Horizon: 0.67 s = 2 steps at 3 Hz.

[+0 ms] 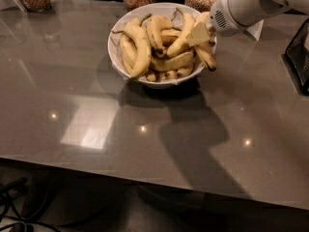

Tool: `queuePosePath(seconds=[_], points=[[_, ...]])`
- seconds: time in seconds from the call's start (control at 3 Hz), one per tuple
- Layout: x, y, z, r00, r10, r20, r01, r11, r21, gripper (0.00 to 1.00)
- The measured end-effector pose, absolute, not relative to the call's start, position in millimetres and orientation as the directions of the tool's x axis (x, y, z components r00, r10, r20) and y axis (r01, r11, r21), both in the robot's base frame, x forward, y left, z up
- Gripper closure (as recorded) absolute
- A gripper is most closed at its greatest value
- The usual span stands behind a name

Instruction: Pick banana from white bowl

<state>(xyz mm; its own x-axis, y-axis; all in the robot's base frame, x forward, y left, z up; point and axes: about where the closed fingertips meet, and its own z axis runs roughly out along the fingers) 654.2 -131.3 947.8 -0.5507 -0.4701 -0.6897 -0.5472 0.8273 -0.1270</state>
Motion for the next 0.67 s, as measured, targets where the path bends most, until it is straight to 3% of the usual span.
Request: queuePosePath(seconds=[0.33, 0.67], points=[[648.5, -124.0, 954.2, -0.544, -0.481, -0.687, -0.564, 0.816, -0.125, 1.0], [641.8, -114.2, 967.8, -0.518, -0.5, -0.694, -0.586, 0.798, -0.138, 1.0]])
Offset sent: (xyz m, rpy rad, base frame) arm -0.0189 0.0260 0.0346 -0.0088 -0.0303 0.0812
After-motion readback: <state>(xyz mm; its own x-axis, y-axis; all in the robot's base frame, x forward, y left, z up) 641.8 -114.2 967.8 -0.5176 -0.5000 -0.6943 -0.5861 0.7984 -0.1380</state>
